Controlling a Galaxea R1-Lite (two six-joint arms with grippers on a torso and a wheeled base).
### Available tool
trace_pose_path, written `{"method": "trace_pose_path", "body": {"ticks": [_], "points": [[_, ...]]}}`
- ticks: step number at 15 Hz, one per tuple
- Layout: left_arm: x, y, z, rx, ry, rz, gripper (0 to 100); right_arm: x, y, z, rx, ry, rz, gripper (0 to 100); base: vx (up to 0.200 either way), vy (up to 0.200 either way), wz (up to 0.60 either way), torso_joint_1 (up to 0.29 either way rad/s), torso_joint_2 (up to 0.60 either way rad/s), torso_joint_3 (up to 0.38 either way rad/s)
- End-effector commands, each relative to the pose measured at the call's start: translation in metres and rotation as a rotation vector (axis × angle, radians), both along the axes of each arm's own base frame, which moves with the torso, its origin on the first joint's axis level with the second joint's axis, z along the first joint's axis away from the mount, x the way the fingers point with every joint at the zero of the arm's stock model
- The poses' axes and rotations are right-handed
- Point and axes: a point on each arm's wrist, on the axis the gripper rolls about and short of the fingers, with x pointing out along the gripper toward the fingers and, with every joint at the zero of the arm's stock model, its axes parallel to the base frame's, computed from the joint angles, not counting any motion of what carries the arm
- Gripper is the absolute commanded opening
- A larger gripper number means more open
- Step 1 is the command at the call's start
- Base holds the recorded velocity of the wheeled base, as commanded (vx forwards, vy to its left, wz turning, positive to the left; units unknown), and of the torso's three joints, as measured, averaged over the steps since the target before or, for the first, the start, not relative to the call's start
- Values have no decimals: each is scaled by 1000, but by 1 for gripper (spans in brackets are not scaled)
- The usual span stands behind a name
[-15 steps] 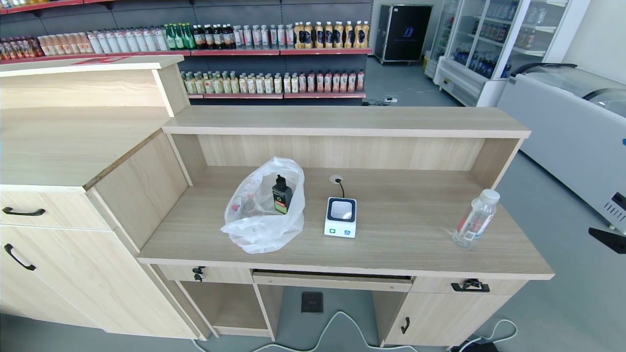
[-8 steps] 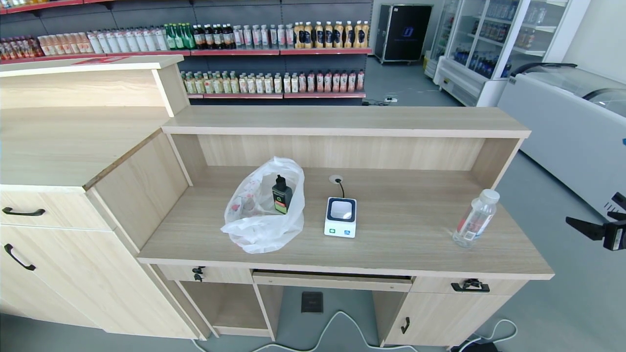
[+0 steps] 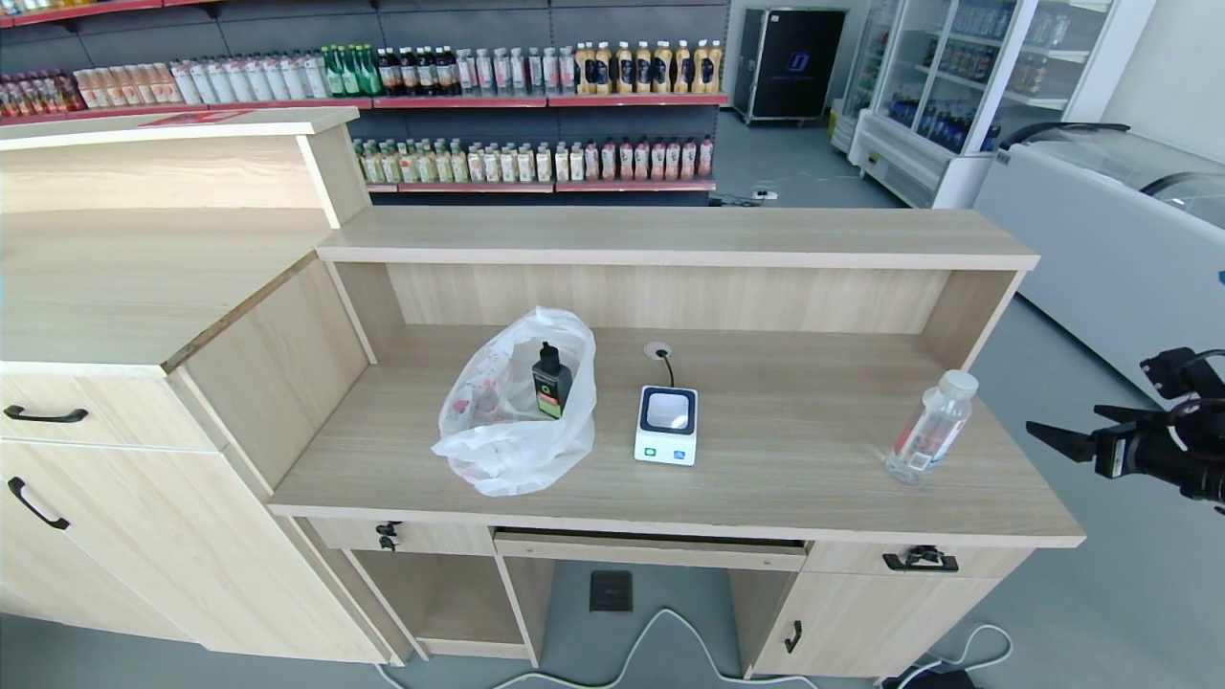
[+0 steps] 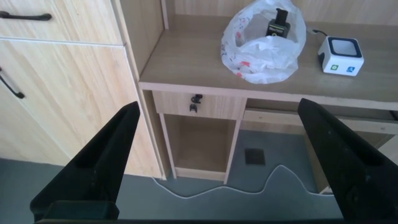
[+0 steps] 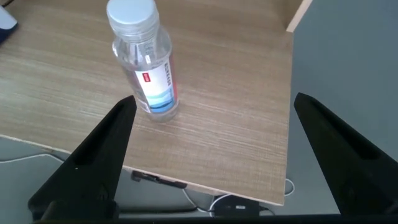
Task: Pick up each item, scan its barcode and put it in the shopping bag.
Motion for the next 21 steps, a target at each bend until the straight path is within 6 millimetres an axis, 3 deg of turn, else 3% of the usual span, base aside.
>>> {"method": "trace_pose_path", "body": {"ticks": [1, 8, 21], "points": [[0, 0, 0, 0, 0, 1, 100, 8, 2, -12, 8, 14, 17, 100, 0, 0, 0, 0, 0, 0], [0, 0, 0, 0, 0, 1, 100, 25, 6, -28, -29, -36, 51, 100, 0, 0, 0, 0, 0, 0], [0, 0, 0, 0, 0, 1, 100, 60, 35, -54, -45, -81, 152, 100, 0, 0, 0, 0, 0, 0]]}}
